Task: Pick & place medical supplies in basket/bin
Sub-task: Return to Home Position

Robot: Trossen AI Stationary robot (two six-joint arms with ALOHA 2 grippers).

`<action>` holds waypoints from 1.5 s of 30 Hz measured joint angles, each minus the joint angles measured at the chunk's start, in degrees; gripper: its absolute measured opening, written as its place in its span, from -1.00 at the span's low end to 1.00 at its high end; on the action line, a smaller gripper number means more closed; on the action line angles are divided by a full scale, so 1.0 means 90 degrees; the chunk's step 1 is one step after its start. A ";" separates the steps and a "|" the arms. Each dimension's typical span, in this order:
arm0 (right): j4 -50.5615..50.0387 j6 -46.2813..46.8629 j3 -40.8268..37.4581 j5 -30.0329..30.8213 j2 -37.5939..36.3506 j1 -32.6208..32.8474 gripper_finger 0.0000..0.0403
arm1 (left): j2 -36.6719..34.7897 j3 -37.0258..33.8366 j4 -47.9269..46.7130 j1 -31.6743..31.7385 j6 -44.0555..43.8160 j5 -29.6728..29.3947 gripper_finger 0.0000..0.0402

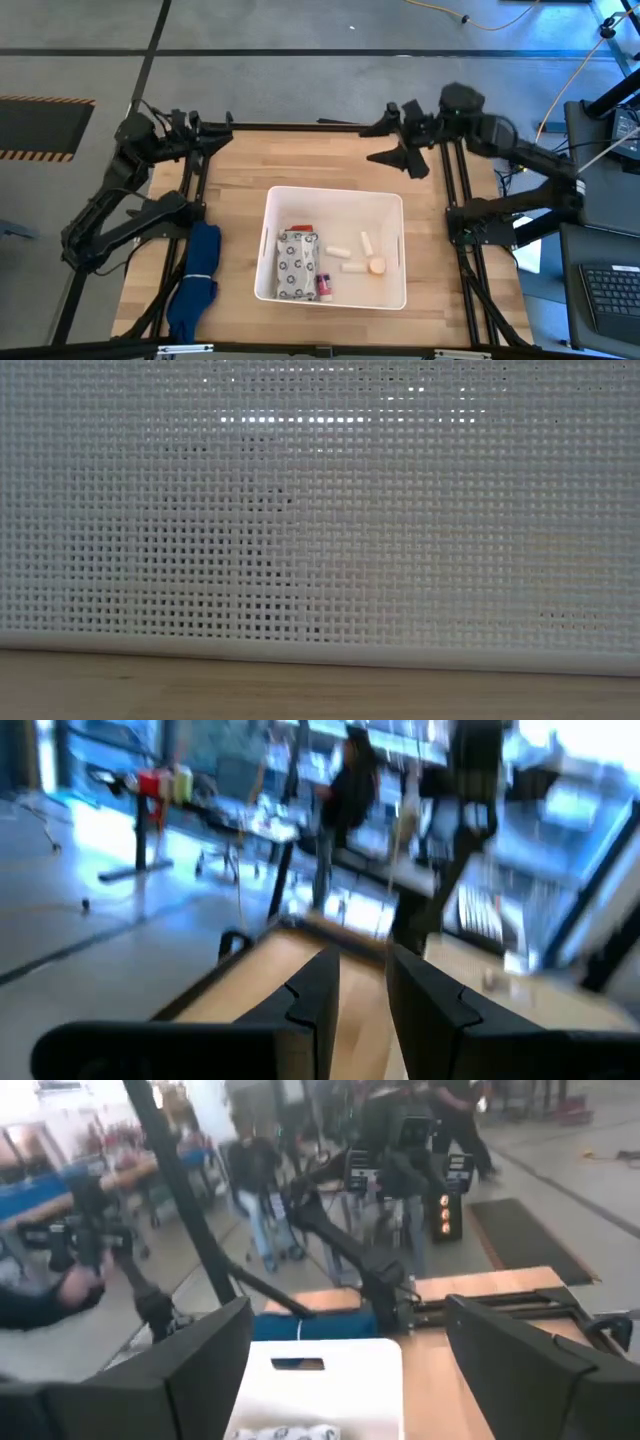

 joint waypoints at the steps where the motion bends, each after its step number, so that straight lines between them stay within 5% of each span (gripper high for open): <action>1: 0.0482 0.0136 -0.0464 -0.0003 -0.0184 -0.0037 0.63 | -0.0072 -0.0195 0.0393 -0.0020 -0.0311 -0.0130 -0.59; 9: 0.3181 0.1102 -0.3263 0.0002 -0.1985 -0.0815 0.63 | -0.0517 -0.1536 0.1764 -0.0277 -0.1122 -0.1357 -0.61; 14: 0.3263 0.1421 -0.4339 0.0143 -0.2897 -0.1251 0.63 | -0.0758 -0.2171 0.2037 -0.0795 -0.1265 -0.1569 -0.67; 23: 0.3454 0.1720 -0.5764 0.0148 -0.4126 -0.1761 0.63 | -0.1442 -0.2862 0.2391 -0.2107 -0.1273 -0.3300 -0.75; 37: 0.5585 0.2732 -0.8075 0.0883 -0.5697 -0.1911 0.63 | -0.1701 -0.2966 0.1437 -0.2850 -0.0690 -0.3877 -0.87; 45: 0.5967 0.2884 -0.8415 0.1058 -0.5894 -0.1908 0.63 | -0.1708 -0.4157 0.2856 -0.3308 -0.0837 -0.4304 -0.86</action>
